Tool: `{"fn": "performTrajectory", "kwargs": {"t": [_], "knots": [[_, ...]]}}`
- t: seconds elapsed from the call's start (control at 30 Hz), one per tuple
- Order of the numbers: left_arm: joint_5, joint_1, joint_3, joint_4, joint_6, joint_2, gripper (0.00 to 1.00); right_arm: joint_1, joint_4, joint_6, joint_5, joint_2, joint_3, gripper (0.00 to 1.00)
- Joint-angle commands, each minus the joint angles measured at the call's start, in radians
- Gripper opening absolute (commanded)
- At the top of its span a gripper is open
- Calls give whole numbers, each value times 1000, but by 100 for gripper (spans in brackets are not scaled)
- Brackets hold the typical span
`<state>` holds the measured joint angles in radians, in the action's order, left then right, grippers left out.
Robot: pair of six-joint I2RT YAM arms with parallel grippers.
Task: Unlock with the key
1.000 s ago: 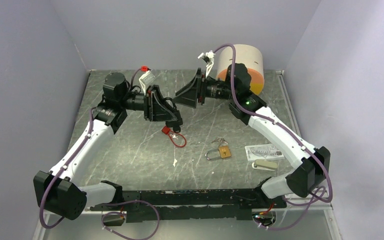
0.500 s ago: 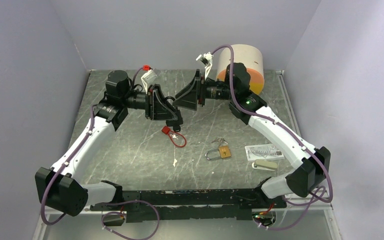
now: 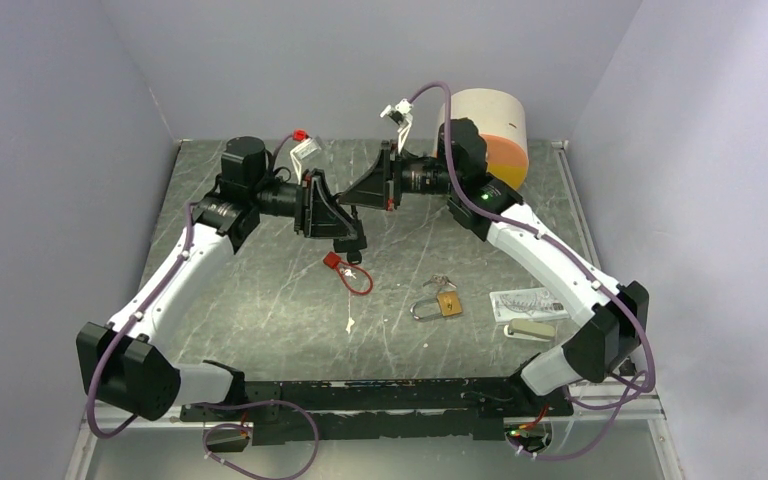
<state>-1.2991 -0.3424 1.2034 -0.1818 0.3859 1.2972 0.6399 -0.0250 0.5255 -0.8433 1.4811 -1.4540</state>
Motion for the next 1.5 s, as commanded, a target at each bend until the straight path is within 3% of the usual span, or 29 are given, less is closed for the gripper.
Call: {"fn": "performTrajectory", "kwargs": {"t": [0.0,0.17,0.3,0.5,0.6,0.7,0.83,0.97,1.1,1.47], "knots": [[34,-3,68,-85,-91,-18,19,2,-11,27,69,-28,-18,0],[312,-3,25,-295,-290,-77,40,-22,-6,144,209,-66,15,0],[521,-3,-71,-246,-292,-164,61,-48,-66,218,287,-73,14,0],[600,-3,-127,-184,-254,-221,70,-64,-213,211,399,-28,-26,0],[639,-3,-147,-160,-201,-227,71,-65,-150,208,396,-33,23,0],[653,-3,-177,-117,-129,-233,85,-67,-118,214,427,-30,53,0],[774,-3,-230,-90,-12,-239,86,-70,-156,201,570,-3,92,0],[810,-3,-249,-128,43,-220,86,-86,-171,187,706,27,149,0],[822,-3,-244,-209,86,-192,83,-132,-209,167,705,157,126,0],[749,-3,-290,-199,115,-196,82,-154,-185,118,719,458,-19,0]]}}
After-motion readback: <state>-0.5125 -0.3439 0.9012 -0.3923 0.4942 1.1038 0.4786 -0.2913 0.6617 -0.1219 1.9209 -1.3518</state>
